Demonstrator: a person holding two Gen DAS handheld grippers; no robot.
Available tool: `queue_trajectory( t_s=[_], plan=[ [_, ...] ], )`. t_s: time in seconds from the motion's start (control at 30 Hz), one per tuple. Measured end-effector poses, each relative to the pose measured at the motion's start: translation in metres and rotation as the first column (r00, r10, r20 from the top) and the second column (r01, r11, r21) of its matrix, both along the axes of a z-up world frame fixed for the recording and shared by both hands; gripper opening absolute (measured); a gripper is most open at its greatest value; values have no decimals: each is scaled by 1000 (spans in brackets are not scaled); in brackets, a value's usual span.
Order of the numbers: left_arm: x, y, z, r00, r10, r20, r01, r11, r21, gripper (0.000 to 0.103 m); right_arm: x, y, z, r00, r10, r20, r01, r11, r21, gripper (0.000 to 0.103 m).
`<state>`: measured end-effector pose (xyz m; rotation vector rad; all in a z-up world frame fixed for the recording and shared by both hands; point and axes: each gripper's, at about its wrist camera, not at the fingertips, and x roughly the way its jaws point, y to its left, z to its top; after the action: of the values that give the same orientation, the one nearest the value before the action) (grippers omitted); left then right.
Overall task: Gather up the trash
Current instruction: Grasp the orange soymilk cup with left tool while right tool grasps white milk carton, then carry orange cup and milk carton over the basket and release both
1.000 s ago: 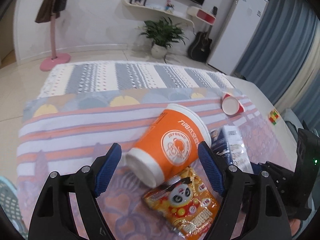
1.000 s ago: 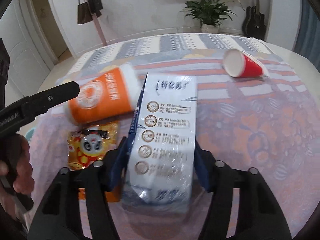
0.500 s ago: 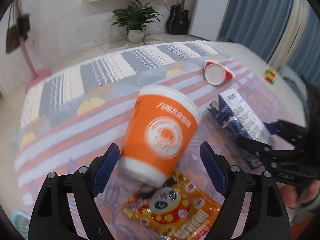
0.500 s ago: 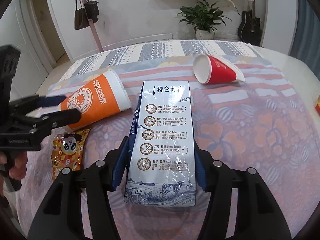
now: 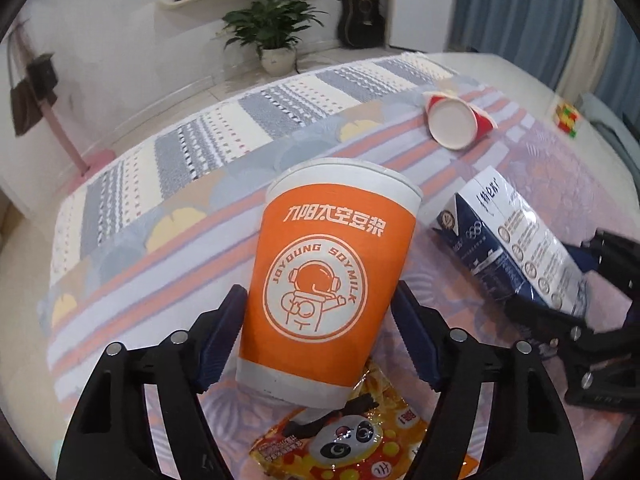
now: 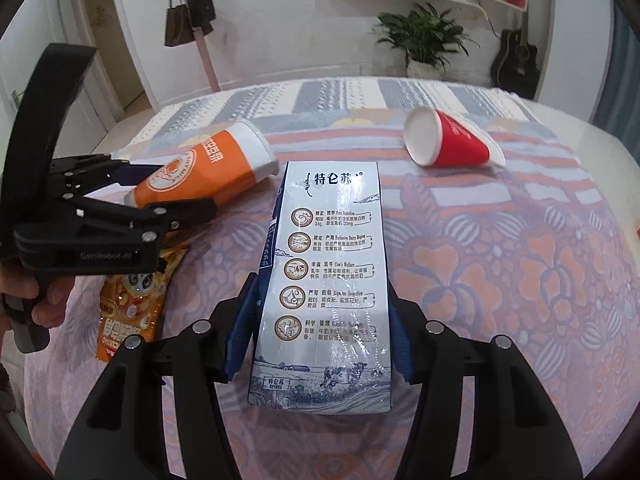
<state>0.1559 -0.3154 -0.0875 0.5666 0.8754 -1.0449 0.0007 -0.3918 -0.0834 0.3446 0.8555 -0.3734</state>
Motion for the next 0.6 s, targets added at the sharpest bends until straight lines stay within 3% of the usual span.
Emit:
queue_trajectory(
  t_s=[0.13, 0.27, 0.43, 0.6],
  plan=[
    [1, 17, 17, 998, 64, -16, -66, 993, -96, 69, -2, 7, 13, 999, 7, 53, -6, 1000, -15, 53],
    [4, 56, 48, 990, 125, -67, -137, 963, -231, 69, 2, 17, 32, 995, 28, 97, -26, 999, -22, 53],
    [3, 112, 79, 978, 204, -49, -209, 928, -309, 69, 17, 52, 65, 982, 108, 158, -98, 993, -69, 53],
    [3, 188, 103, 934, 356, -41, -347, 868, -355, 70, 38, 110, 97, 943, 253, 215, -227, 964, -139, 53]
  ],
)
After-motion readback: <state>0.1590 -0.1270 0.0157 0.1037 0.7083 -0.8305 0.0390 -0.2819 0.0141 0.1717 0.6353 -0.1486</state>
